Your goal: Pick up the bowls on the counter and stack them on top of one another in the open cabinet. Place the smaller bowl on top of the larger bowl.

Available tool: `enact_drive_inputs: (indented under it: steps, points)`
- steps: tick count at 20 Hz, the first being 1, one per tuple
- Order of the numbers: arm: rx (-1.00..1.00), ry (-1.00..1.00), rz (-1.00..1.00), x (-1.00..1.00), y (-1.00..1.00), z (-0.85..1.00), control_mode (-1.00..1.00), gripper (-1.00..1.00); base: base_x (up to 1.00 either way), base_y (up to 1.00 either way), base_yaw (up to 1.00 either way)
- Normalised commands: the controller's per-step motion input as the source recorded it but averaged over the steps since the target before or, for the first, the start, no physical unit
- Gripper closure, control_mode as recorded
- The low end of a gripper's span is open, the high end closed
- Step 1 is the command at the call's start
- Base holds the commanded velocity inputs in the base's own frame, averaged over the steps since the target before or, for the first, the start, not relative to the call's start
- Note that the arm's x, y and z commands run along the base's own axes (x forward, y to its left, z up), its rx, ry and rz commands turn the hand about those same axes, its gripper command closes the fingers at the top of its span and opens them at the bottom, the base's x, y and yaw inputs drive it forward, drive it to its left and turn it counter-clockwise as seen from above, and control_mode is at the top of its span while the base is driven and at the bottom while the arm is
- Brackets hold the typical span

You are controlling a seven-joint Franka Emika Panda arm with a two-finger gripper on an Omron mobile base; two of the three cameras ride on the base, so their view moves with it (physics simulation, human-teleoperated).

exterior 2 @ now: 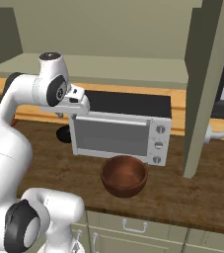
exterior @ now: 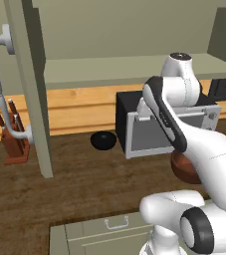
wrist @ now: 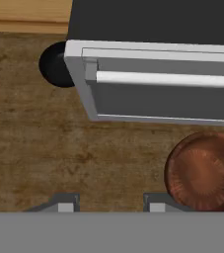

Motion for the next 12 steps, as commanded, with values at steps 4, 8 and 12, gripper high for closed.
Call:
enact_drive_inputs:
  steps: [4, 8, 12]
  points:
    - [-0.09, 0.00, 0.07, -0.16, 0.42, -0.11, -1.00, -1.00, 0.00, 0.00, 0.00]
    - [-0.27, -0.04, 0.28, -0.58, 1.00, -0.32, -1.00, -1.00, 0.00, 0.00, 0.00]
    - [-0.22, -0.17, 0.38, -0.83, 1.00, -0.26, -1.00, -1.00, 0.00, 0.00, 0.00]
